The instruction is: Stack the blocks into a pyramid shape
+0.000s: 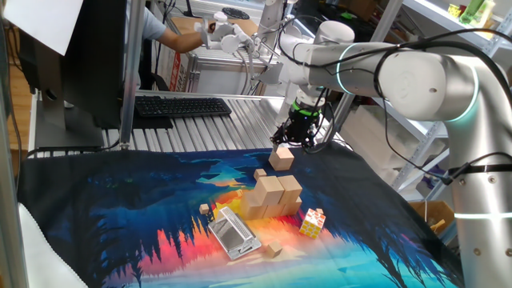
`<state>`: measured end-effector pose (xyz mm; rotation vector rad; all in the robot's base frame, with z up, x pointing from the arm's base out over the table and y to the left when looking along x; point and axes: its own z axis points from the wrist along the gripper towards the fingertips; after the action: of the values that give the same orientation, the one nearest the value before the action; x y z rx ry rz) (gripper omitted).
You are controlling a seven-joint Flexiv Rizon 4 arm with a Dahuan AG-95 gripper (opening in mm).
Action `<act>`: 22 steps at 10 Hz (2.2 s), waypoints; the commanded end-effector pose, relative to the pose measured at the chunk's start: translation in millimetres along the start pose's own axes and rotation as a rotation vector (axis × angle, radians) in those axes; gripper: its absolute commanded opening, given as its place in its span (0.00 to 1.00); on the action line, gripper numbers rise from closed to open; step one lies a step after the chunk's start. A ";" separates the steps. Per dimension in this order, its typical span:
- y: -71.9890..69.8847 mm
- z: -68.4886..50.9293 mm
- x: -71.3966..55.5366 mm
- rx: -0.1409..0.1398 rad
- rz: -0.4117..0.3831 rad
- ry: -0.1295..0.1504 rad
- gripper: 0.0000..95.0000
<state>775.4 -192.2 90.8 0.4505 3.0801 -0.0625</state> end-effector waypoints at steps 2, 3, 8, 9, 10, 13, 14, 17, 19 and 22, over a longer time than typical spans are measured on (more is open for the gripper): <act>2.4 4.6 -0.8 -0.008 0.019 0.003 1.00; 2.9 6.5 -0.7 -0.009 0.025 0.003 1.00; 8.5 6.6 -0.4 -0.011 0.034 0.003 1.00; 10.6 6.3 -0.3 -0.011 0.042 0.003 1.00; 13.0 6.1 -0.2 -0.011 0.051 0.003 1.00; 20.4 4.5 0.3 -0.009 0.074 -0.001 1.00; 21.1 2.1 0.3 -0.007 0.074 -0.002 1.00; 18.6 -1.7 0.0 -0.009 0.054 -0.003 1.00; 19.5 -3.8 0.0 -0.008 0.059 -0.004 1.00; 25.9 -12.4 0.2 -0.002 0.077 -0.006 1.00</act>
<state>783.6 -164.8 104.5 0.5710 3.0525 -0.0597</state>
